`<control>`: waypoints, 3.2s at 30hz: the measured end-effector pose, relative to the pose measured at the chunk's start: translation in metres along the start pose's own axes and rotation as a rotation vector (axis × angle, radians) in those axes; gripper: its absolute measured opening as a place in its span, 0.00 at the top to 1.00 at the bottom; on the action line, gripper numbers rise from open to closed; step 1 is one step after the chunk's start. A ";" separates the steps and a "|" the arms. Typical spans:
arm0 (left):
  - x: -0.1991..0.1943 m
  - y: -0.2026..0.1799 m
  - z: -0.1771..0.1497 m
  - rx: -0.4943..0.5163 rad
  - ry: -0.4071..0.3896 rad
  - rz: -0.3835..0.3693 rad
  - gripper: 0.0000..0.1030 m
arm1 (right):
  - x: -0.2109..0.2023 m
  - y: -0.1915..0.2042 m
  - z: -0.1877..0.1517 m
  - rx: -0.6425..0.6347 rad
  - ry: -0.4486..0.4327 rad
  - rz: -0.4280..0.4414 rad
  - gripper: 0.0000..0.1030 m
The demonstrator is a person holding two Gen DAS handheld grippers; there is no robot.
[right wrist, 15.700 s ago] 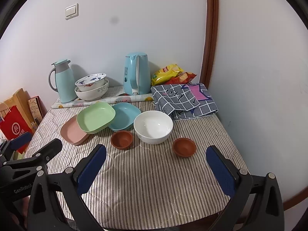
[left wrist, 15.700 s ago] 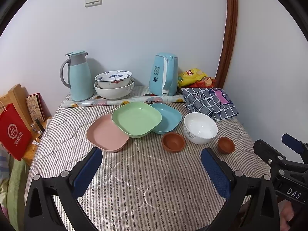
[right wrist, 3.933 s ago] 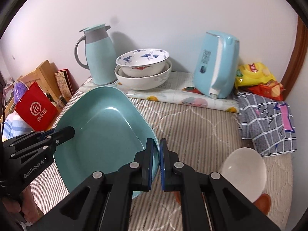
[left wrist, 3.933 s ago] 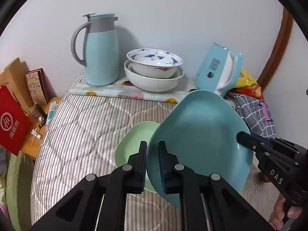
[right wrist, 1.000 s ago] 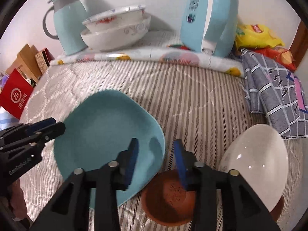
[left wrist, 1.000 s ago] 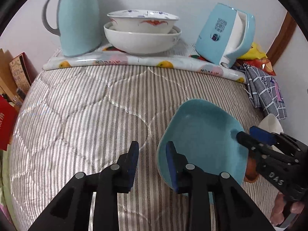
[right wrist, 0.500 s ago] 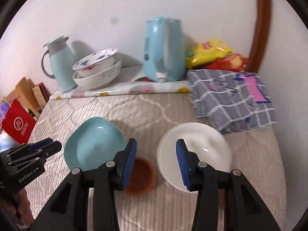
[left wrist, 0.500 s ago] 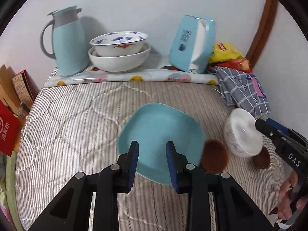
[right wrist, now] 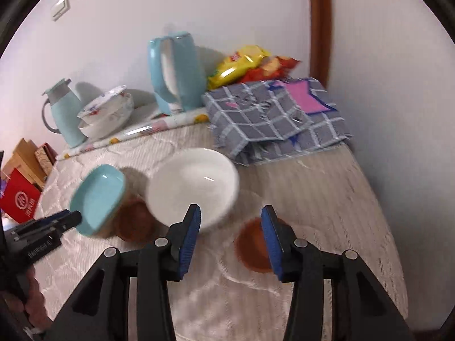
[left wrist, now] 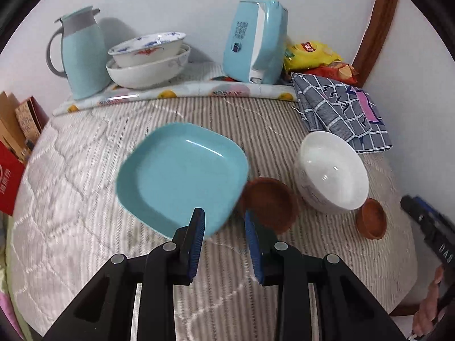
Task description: Organize plates and bowls
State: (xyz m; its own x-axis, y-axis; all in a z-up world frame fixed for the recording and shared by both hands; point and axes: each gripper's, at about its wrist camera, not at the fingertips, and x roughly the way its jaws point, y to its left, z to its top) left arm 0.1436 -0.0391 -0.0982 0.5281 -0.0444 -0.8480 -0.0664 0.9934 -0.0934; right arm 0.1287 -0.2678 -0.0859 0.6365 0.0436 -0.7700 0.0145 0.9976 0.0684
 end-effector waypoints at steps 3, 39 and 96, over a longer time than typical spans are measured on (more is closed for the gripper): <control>0.005 -0.012 -0.006 0.005 0.007 0.003 0.73 | 0.004 -0.020 -0.010 0.023 0.026 0.003 0.52; 0.076 -0.030 0.007 -0.098 0.080 0.026 0.68 | 0.090 -0.066 -0.036 0.042 0.150 0.033 0.70; -0.005 -0.007 0.014 -0.103 -0.096 -0.121 0.92 | 0.012 -0.031 -0.004 0.021 -0.033 0.019 0.92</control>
State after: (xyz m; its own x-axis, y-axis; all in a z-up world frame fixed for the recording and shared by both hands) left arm 0.1535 -0.0448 -0.0859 0.6159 -0.1478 -0.7738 -0.0813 0.9651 -0.2491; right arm 0.1333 -0.2982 -0.0996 0.6617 0.0604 -0.7474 0.0182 0.9952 0.0965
